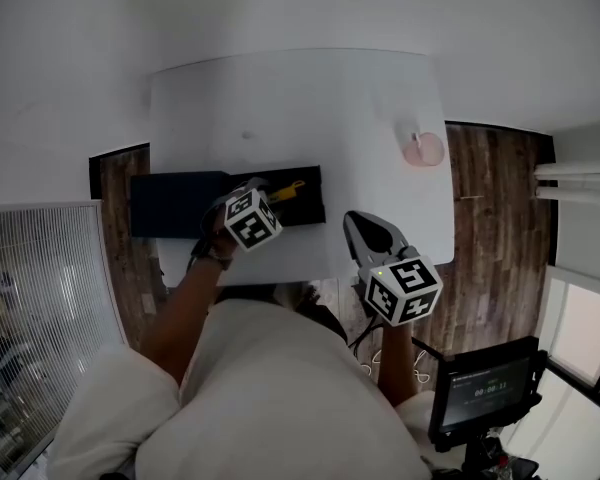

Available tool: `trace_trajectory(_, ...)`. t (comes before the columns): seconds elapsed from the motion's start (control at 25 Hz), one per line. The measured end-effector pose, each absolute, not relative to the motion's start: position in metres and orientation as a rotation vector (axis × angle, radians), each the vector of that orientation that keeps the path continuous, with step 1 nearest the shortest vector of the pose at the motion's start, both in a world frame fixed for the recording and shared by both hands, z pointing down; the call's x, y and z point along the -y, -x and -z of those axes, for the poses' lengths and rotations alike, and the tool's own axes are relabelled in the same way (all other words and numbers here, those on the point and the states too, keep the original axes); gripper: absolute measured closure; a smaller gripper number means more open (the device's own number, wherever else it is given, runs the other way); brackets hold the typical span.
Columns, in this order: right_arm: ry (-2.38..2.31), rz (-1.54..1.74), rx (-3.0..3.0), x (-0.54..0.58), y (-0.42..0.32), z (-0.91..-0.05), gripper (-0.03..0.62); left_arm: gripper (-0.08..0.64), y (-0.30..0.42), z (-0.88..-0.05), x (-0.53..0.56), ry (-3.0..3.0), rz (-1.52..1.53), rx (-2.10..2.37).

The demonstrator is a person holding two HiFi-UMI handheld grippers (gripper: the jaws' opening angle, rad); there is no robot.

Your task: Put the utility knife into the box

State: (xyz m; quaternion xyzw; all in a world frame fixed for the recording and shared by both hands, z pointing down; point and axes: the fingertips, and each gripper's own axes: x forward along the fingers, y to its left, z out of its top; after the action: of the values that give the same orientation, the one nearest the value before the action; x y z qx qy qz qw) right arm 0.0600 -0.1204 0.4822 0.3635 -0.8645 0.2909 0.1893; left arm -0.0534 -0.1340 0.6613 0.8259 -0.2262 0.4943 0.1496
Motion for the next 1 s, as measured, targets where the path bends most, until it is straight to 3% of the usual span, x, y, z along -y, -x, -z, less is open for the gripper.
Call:
trace_trajectory(0.32, -1.004, -0.786, 2.441, 0.124, -0.056, -0.481, 0.589, 0.391, 0.058, -0.646, 0.144, -2.343, -1.225, 0.710)
trace_trajectory(1.0, -0.932, -0.591, 2.555, 0.148, -0.038, -0.449, 0.589, 0.560, 0.070, -0.595, 0.158, -2.373, -0.930, 0.985)
